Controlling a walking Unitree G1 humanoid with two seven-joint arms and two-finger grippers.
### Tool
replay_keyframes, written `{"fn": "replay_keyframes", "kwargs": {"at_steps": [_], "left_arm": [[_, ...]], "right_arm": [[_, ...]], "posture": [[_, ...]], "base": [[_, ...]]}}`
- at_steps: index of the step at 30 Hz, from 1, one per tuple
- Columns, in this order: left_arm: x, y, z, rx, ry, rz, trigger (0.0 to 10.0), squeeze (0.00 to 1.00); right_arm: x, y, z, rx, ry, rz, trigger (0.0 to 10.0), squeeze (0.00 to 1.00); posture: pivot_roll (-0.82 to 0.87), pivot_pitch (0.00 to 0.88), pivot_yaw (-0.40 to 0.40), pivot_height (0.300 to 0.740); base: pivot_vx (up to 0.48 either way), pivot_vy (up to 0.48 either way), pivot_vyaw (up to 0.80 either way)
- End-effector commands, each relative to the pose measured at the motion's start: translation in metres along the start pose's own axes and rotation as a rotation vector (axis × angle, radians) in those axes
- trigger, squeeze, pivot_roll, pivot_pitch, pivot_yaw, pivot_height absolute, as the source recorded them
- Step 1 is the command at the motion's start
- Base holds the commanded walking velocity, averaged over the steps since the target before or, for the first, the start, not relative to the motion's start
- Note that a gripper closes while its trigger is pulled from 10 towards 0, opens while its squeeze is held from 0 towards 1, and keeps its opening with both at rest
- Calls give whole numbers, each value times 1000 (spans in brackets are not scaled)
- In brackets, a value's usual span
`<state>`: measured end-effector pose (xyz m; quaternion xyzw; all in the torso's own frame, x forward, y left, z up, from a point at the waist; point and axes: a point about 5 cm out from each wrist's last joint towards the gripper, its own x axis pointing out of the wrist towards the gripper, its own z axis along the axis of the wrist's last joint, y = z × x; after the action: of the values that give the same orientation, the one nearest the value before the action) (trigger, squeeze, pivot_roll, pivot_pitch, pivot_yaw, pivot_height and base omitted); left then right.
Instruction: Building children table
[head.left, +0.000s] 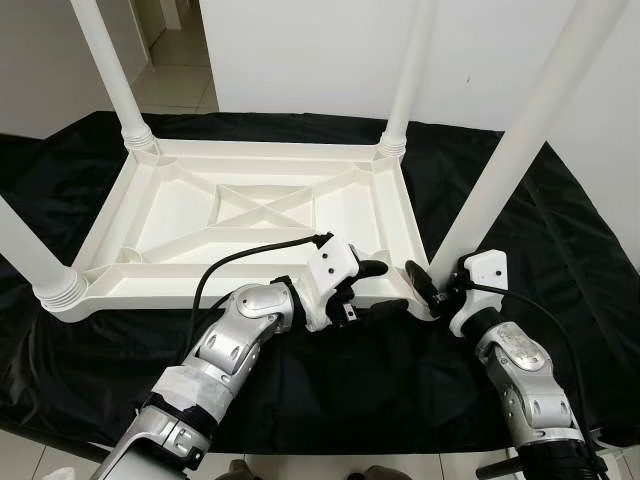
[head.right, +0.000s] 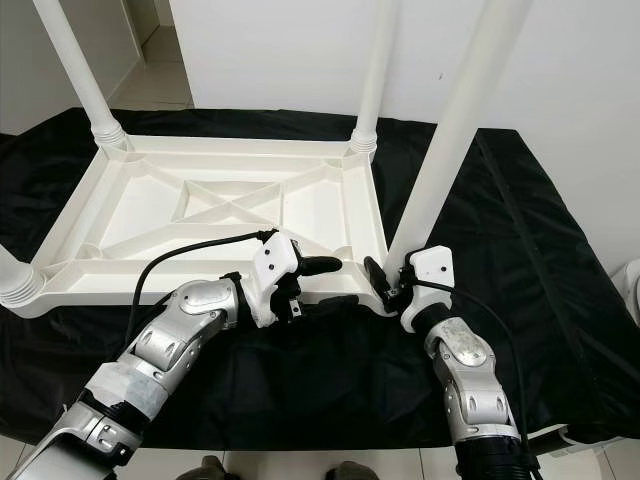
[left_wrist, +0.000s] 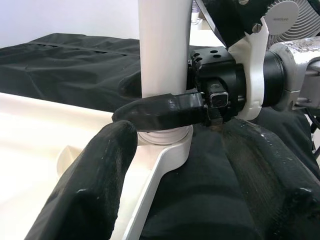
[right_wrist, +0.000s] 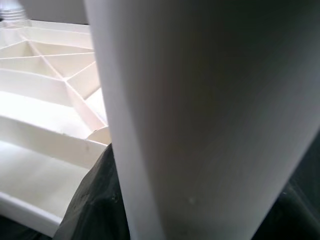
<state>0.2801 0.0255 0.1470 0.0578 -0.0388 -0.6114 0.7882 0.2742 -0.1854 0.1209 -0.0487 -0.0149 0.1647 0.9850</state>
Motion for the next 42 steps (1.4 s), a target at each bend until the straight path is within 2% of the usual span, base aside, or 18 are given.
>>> {"fn": "replay_keyframes", "kwargs": {"at_steps": [1,9,12,13,15,19,21,28,29,37,38,42], "left_arm": [[1,-4,0,5,10,-70,10000,0],[0,-5,0,6,11,-71,10000,0],[0,-6,0,3,12,-69,10000,0],[0,-6,0,3,12,-69,10000,0],[-1,-6,-1,3,13,-69,10000,0],[-1,-6,-1,3,12,-66,10000,0],[0,-6,0,3,10,-64,10000,0],[0,-6,0,4,10,-68,10000,0],[1,-6,1,3,9,-68,10000,0],[1,-6,1,3,7,-69,10000,0],[1,-6,1,2,7,-69,10000,0],[1,-6,1,1,6,-69,10000,0]], "right_arm": [[0,0,-5,12,44,-91,10000,0],[3,6,-3,56,59,-266,10000,0],[0,13,-6,130,81,-494,10000,0],[0,13,-6,130,81,-494,10000,0],[-1,19,-7,149,78,-579,10000,0],[1,31,-5,176,81,-648,10000,0],[6,43,-2,195,65,-626,10000,0],[6,40,10,163,1,-597,10000,0],[6,40,12,162,-14,-604,10000,1000],[2,42,23,137,-87,-597,10000,1000],[-3,46,32,104,-149,-568,10000,0],[-11,49,35,98,-176,-556,10000,0]], "posture": [[-51,0,-10,740],[-50,0,-13,740],[-48,0,-15,740],[-48,0,-15,740],[-48,0,-15,740],[-42,0,-17,740],[-42,0,-16,740],[-49,0,-11,740],[-49,0,-11,740],[-51,0,-14,740],[-51,0,-15,740],[-55,0,-15,740]], "base": [[0,0,0],[0,0,0],[0,0,0],[0,0,0],[0,0,0],[0,0,0],[0,0,0],[0,0,0],[0,0,0],[0,0,0],[0,0,0],[0,0,0]]}}
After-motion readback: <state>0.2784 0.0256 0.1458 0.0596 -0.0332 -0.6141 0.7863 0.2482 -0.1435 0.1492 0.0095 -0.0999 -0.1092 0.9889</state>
